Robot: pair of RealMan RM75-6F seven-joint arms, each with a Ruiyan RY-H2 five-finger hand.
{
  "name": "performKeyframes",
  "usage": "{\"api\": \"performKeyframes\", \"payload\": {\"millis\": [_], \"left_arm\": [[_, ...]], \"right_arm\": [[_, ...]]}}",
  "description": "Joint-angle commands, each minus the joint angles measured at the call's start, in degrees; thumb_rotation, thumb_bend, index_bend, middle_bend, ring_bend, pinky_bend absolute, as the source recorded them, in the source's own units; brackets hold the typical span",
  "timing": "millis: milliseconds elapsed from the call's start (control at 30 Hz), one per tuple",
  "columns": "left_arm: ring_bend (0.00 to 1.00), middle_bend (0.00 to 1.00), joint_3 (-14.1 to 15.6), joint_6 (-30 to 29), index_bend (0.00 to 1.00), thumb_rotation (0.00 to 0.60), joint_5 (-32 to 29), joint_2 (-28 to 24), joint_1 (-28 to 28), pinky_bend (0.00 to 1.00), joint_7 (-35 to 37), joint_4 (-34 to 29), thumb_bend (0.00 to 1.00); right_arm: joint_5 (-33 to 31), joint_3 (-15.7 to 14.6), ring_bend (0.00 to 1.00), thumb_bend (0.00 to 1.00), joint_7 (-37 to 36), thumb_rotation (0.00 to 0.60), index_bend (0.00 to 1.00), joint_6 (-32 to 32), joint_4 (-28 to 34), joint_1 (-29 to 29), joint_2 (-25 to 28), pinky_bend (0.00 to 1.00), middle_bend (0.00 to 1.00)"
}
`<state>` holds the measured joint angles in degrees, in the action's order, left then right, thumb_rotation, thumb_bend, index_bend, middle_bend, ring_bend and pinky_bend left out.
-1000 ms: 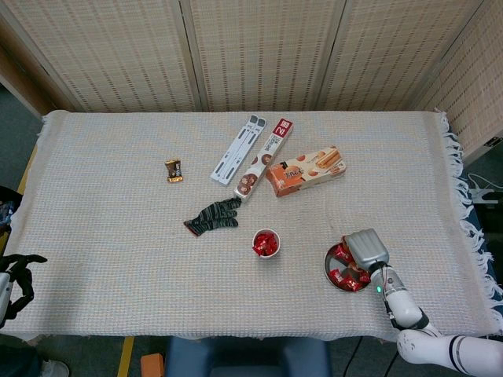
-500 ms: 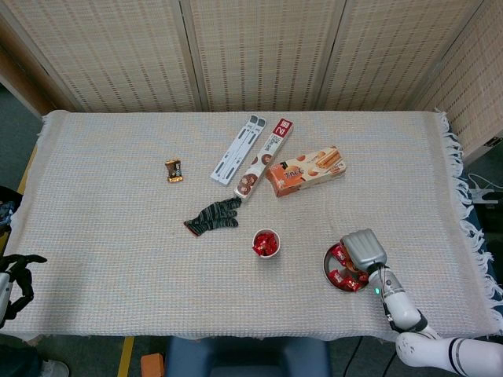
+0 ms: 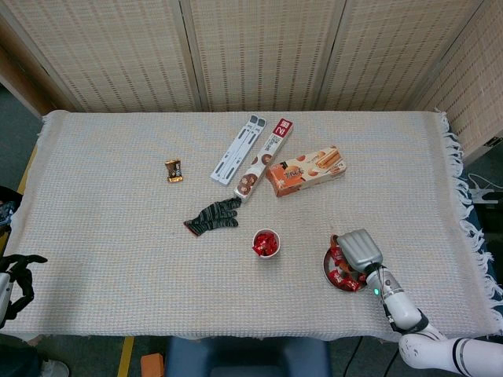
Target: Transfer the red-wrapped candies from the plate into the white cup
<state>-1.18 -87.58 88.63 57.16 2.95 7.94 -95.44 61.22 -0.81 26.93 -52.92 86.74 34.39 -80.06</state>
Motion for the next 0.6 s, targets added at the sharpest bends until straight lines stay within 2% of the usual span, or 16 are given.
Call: {"api": "performKeyframes", "payload": {"millis": [33,133,600], "left_arm": [[0.27,0.26,-0.03,0.00,0.35,0.600,-0.09,-0.01,-0.01,0.28,0.07,0.01,0.42],[0.27,0.26,-0.05,-0.03,0.35,0.600,-0.11,-0.03,-0.02,0.28,0.17,-0.01,0.42],[0.27,0.26,-0.01,-0.04,0.35,0.600,-0.01,-0.09,-0.03,0.28,0.28,0.02,0.42]], "right_arm": [[-0.01,-0.01,0.82,0.18,-0.18,0.600,0.39,0.35,-0.54,-0.05,-0.32,1.00,0.82],[-0.27,0.00,0.82,0.18,-0.17,0.600,0.40,0.71,-1.15,-0.11,-0.72,1.00,0.82],[1.00,0.30,0.82,0.23,-0.81,0.600,0.67,0.30,-1.98,-0.62,-1.63,1.00,0.82]]}}
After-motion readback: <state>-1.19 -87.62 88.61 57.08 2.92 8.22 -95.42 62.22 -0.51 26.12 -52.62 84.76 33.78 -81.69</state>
